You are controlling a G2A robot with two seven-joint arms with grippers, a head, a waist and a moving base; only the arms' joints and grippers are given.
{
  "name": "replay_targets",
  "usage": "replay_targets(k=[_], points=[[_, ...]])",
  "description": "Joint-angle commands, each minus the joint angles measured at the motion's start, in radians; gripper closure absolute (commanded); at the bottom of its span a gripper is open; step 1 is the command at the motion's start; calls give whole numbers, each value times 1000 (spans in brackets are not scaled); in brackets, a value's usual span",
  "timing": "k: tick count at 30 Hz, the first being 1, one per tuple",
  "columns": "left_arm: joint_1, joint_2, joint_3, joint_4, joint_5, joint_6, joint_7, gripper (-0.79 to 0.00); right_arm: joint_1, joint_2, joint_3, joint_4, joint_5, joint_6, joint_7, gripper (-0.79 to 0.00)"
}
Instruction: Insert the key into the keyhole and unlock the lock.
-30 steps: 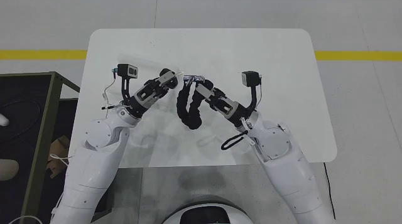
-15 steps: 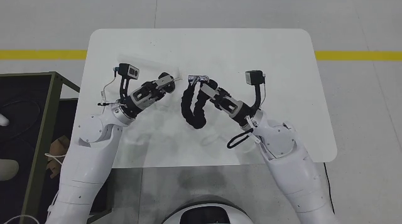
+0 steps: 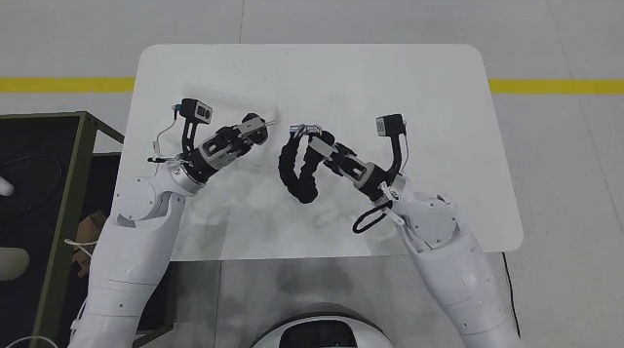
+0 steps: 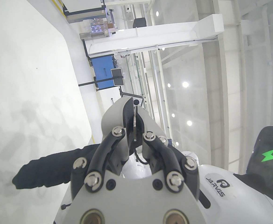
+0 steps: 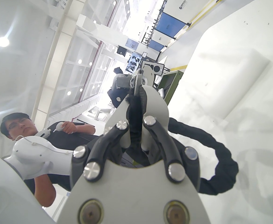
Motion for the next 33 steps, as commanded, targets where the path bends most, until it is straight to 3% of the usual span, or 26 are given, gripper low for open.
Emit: replay_targets(k=[1, 10, 33], points=[[1, 4, -19, -8, 1, -3, -30, 0, -1, 5, 21, -4, 12, 4, 22, 0], [-23, 17, -37, 9, -23, -31, -221, 0, -7, 18, 41, -25, 54, 23, 108, 0], [-37, 19, -3, 36, 8, -60, -199, 0, 4, 22, -16, -36, 21, 16, 71, 0]])
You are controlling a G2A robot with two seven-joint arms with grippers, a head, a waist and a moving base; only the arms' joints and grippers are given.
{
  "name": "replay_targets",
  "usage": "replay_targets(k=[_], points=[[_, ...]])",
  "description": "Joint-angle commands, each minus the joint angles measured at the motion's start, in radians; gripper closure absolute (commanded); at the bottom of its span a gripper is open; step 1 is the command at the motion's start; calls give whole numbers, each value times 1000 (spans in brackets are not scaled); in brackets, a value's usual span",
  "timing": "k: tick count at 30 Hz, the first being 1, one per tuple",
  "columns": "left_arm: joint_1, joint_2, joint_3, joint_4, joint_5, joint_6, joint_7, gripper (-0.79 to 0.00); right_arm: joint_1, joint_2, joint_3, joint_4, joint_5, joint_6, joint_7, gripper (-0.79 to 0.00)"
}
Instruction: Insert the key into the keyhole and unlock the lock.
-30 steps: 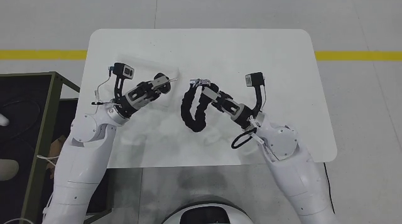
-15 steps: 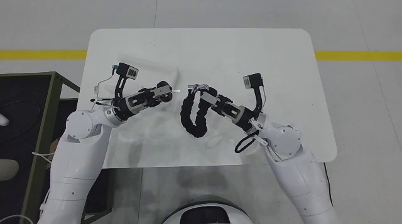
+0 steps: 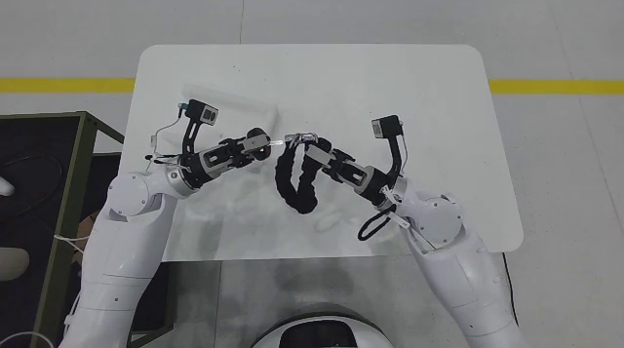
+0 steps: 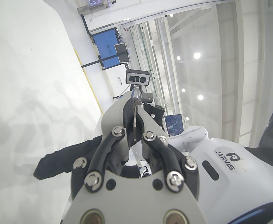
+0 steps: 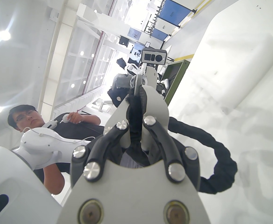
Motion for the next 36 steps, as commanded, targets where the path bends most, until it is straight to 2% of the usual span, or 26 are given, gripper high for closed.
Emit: replay_targets(k=[1, 27, 36], points=[[0, 0, 0, 0, -2, -1, 0, 0, 2, 0, -4, -1, -1, 2, -2, 0], [6, 5, 12, -10, -3, -13, -6, 0, 5, 8, -24, -12, -1, 6, 5, 0], [-2, 9, 13, -13, -25, 9, -38, 0, 1, 14, -13, -14, 66, 24, 54, 0]])
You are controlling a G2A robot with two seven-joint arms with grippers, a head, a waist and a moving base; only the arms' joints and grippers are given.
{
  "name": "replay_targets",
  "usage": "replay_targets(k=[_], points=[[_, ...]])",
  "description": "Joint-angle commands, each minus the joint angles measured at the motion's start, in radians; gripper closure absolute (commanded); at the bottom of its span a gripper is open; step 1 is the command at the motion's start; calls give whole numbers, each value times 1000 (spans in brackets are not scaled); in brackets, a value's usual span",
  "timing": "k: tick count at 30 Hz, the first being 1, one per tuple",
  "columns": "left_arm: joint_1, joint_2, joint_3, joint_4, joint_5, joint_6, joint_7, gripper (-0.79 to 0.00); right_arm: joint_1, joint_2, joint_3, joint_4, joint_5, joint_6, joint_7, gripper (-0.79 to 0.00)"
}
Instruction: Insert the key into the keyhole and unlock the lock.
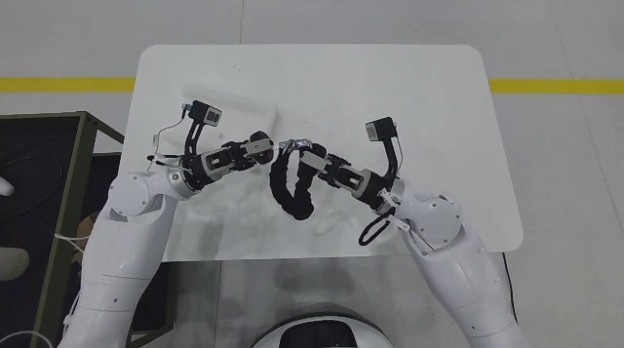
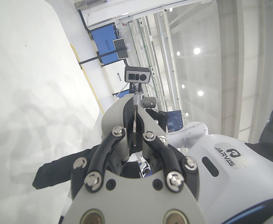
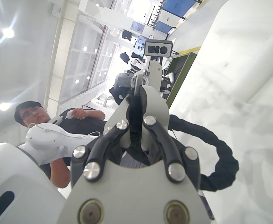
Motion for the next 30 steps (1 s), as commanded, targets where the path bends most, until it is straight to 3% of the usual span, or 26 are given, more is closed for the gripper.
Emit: replay_targets(k=[1, 17, 30], points=[[-2, 1, -2, 0, -21, 11, -16, 0, -1, 2, 2, -1, 19, 4, 14, 0], [2, 5, -4, -3, -22, -13, -12, 0, -9, 5, -20, 5, 27, -5, 9, 0], [11, 8, -1, 3, 34, -46, 13, 0, -8, 8, -29, -12, -95, -20, -76, 0]])
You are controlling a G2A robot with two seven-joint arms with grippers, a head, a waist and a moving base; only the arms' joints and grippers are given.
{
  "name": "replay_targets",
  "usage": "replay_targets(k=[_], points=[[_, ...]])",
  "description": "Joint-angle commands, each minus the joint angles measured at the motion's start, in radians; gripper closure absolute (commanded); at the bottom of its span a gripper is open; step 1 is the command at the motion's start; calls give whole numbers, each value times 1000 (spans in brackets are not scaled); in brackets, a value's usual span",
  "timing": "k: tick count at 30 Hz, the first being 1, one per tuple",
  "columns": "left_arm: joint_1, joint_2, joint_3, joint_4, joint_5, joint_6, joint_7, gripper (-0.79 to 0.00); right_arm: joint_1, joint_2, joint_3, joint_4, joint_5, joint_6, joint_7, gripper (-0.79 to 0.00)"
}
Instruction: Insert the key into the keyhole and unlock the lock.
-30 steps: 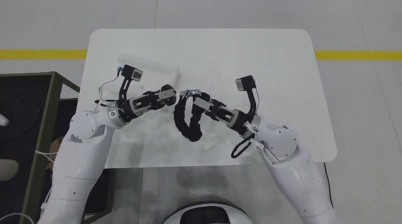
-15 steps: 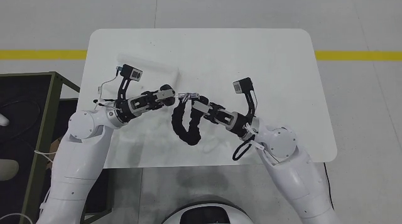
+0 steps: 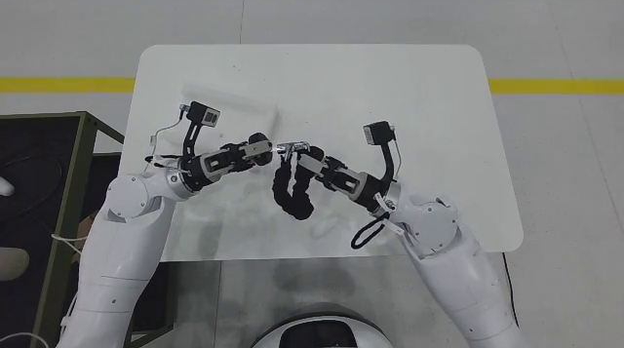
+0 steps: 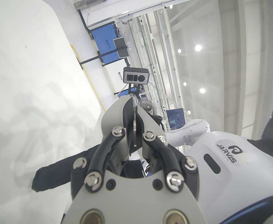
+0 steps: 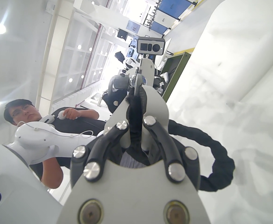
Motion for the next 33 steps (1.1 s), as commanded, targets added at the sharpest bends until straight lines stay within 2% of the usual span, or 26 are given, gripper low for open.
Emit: replay_targets(k=[1, 19, 21, 23, 24, 33], points=[[-1, 0, 2, 1, 6, -6, 2, 0, -1, 1, -1, -3, -4, 3, -3, 0], [-21, 2, 20, -2, -3, 6, 26, 0, -12, 6, -18, 5, 9, -2, 5, 0], [-22, 3, 20, 0, -8, 11, 20, -283, -12, 6, -17, 7, 12, -2, 7, 0], [-22, 3, 20, 1, -17, 14, 17, -760, -11, 7, -18, 7, 15, -2, 7, 0], [-22, 3, 20, 1, -17, 14, 16, -785, -11, 7, -18, 7, 16, -3, 7, 0], [2, 6, 9, -12, -13, 5, 22, -785, 20, 7, 1, 11, 59, 13, -5, 0]])
